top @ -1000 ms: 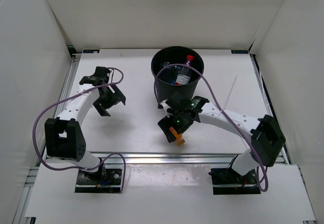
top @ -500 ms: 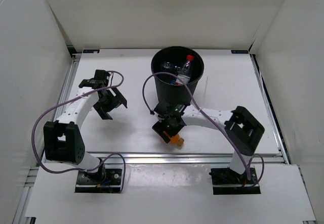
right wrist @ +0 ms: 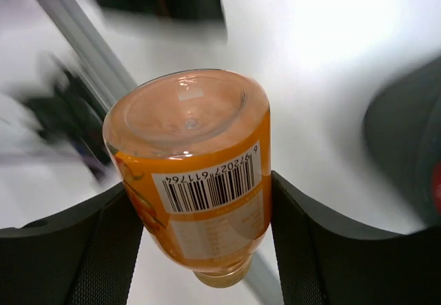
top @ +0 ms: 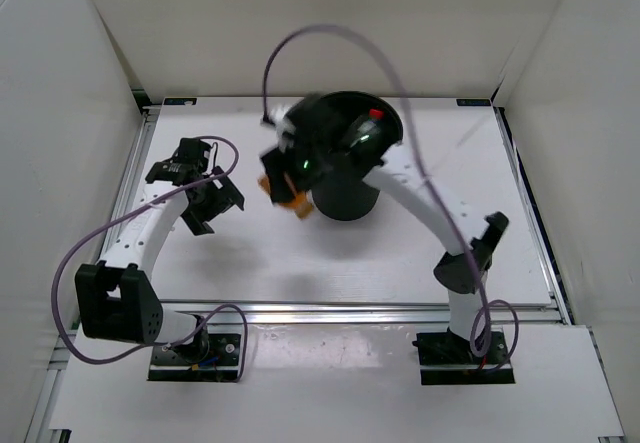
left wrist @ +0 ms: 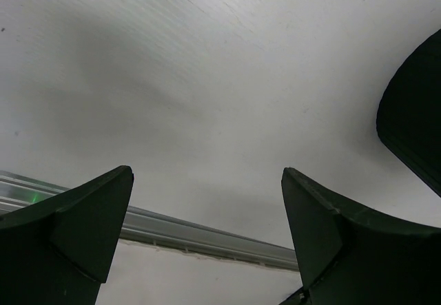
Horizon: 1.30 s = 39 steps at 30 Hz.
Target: Put the plastic bottles in the bin
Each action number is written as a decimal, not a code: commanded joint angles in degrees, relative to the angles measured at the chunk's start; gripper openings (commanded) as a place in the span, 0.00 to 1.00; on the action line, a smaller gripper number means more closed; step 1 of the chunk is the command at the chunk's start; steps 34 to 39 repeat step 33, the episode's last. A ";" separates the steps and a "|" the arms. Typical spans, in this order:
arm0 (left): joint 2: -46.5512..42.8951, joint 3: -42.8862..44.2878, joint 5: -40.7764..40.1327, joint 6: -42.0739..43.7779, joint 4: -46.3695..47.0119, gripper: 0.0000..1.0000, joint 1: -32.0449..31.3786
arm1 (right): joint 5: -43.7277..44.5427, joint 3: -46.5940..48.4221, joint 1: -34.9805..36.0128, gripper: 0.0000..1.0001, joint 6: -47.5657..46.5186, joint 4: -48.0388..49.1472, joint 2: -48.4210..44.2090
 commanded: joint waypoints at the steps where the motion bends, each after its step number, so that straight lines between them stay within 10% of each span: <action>1: -3.67 1.46 -2.82 0.68 -0.38 1.00 0.02 | -2.00 18.40 -8.25 0.39 5.66 -7.68 -3.13; 9: -5.26 0.84 -3.88 1.74 -1.62 1.00 0.02 | -22.49 16.99 -29.37 0.53 14.46 6.93 -0.52; 12: -5.26 0.32 -4.41 1.74 -1.62 1.00 0.02 | -22.50 14.92 -30.08 1.00 13.68 6.92 1.07; 30: -13.16 2.69 -22.66 -1.77 -6.19 1.00 -5.07 | -21.01 -10.55 -54.77 1.00 14.64 0.31 -22.97; 39: -18.69 2.08 -32.74 -3.53 -5.58 1.00 -6.40 | -18.37 -8.24 -59.51 1.00 13.41 -0.01 -25.21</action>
